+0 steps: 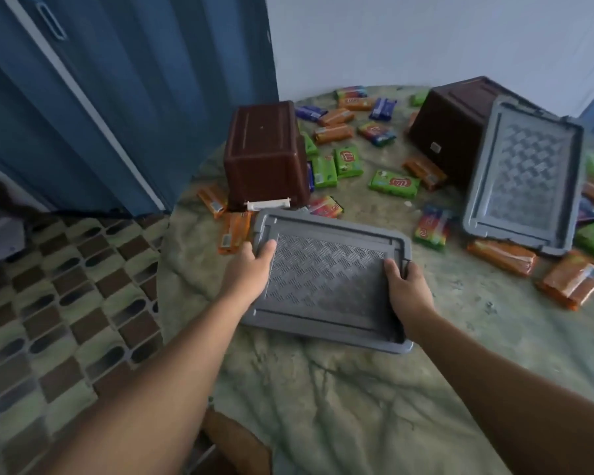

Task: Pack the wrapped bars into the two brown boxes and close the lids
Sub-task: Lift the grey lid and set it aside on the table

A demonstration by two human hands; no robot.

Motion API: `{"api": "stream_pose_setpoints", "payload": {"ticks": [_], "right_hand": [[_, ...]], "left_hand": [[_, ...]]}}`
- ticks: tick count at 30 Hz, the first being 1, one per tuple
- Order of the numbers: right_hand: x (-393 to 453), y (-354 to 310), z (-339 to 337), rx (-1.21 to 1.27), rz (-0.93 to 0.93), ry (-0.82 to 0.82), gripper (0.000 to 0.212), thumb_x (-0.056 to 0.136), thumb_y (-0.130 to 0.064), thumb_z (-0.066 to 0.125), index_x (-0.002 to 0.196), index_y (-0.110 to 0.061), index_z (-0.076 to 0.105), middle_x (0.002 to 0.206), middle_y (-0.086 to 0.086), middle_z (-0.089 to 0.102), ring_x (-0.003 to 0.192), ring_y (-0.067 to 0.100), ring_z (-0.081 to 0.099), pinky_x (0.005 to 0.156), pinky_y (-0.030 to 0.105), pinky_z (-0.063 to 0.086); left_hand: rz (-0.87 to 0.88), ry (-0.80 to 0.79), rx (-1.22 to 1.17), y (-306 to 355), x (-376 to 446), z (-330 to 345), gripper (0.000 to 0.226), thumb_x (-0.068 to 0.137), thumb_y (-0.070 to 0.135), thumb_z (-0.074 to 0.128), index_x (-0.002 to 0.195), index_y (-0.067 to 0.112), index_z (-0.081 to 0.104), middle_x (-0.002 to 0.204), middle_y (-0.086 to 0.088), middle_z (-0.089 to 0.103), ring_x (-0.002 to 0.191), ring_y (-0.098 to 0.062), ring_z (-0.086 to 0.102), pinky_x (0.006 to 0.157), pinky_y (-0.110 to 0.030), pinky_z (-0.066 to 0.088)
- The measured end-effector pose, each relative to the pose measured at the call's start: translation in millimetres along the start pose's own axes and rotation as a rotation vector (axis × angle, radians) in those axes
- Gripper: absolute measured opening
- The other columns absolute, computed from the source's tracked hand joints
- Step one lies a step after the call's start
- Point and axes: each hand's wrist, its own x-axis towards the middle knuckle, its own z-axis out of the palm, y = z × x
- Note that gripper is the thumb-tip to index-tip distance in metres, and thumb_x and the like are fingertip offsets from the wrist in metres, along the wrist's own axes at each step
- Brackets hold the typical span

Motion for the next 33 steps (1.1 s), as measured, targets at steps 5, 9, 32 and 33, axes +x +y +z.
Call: {"api": "stream_pose_setpoints", "payload": {"ticks": [5,9,32,33], "right_hand": [[-8,29,-56,-0.17,0.005,-0.084,0.045,0.101,-0.061,0.043,0.122,-0.021,0.047,0.106,0.009,0.061,0.093,0.032,0.06,0.079,0.039,0.045],[-14,41,-80,-0.239,-0.009,-0.102,0.038,0.102,-0.057,0.043,0.116,-0.022,0.044,0.098,0.007,0.059,0.08,0.022,0.057,0.072,0.037,0.045],[-9,153,-304,-0.548,-0.146,-0.087,0.102,0.083,-0.074,0.064,0.155,-0.014,0.025,0.143,0.015,0.038,0.137,0.035,0.042,0.108,0.046,0.042],[-8,158,-317,-0.561,-0.154,-0.091,0.102,0.081,-0.075,0.066,0.153,-0.013,0.026,0.143,0.015,0.038,0.138,0.035,0.04,0.109,0.046,0.04]], "left_hand": [[-0.162,0.009,-0.003,-6,-70,52,0.074,0.092,0.075,0.049,0.132,0.013,0.06,0.128,-0.012,0.066,0.121,-0.036,0.06,0.103,-0.044,0.046],[-0.165,0.079,0.003,-3,-104,75,0.076,0.082,0.075,0.065,0.121,0.011,0.063,0.112,-0.01,0.068,0.116,-0.034,0.062,0.09,-0.036,0.044],[-0.089,-0.042,0.193,69,-246,231,0.075,0.058,0.082,0.077,0.09,0.021,0.048,0.086,0.003,0.062,0.083,-0.024,0.064,0.072,-0.036,0.049],[-0.104,-0.052,0.185,74,-253,240,0.079,0.055,0.084,0.076,0.091,0.02,0.049,0.088,0.003,0.062,0.085,-0.024,0.064,0.076,-0.037,0.051]]}}
